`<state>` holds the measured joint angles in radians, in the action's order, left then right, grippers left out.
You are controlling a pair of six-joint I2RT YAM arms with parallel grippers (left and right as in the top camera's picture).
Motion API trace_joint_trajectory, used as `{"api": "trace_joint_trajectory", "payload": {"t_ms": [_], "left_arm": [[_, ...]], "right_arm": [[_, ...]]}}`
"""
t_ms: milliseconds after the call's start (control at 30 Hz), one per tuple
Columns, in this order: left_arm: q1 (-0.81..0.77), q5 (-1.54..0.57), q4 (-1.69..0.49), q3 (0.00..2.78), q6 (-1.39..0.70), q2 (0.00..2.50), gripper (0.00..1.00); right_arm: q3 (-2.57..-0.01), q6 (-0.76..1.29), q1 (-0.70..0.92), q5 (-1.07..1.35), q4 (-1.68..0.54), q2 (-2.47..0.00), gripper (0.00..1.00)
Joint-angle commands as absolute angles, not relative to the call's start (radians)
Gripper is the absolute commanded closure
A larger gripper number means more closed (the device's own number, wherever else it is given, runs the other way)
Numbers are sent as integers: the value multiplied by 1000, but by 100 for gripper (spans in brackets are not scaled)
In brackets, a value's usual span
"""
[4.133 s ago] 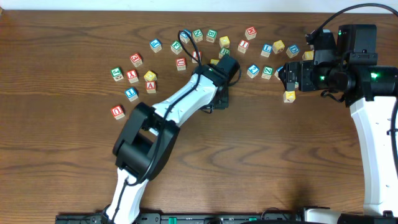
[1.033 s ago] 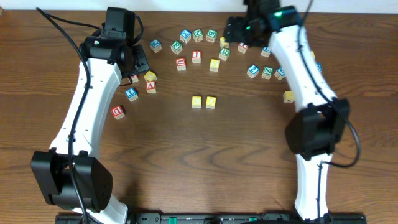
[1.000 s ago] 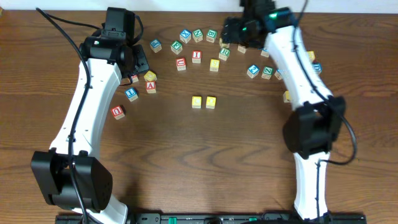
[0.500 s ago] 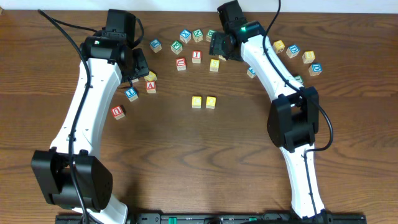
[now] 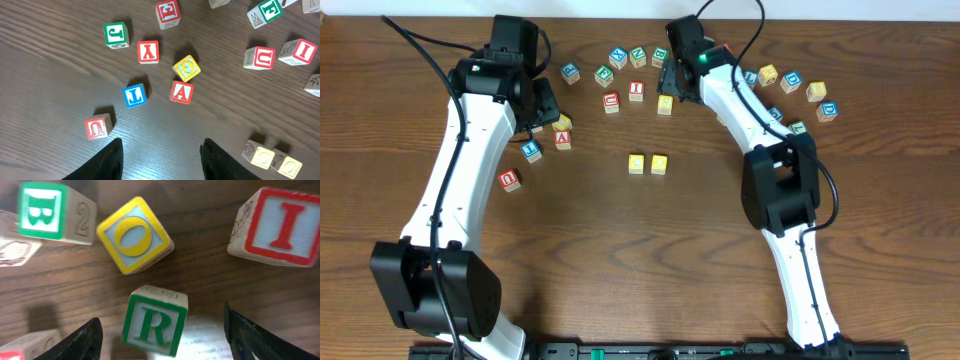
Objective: Spell out CORL
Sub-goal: 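Reach the right gripper to the green R block and grasp it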
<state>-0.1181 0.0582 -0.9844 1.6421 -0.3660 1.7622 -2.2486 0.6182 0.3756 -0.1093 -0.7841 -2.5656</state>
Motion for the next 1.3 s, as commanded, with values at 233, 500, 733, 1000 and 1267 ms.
{"api": "trace_joint_trajectory", "payload": {"t_ms": [233, 500, 733, 1000, 1267], "left_arm": [[-115, 60, -987, 1645, -372, 1777, 50], [-115, 60, -987, 1645, -372, 1777, 50], [-115, 60, -991, 1645, -372, 1777, 50], [-115, 60, -991, 1645, -372, 1777, 50], [-115, 60, -990, 1645, -372, 1777, 50]], "right_arm": [[-2261, 632, 378, -149, -763, -2599, 40], [-2261, 625, 374, -159, -763, -2599, 59], [-2261, 480, 374, -159, -807, -2599, 71], [-2270, 436, 367, -148, -858, -2596, 80], [-2339, 435, 365, -128, -977, -2561, 86]]}}
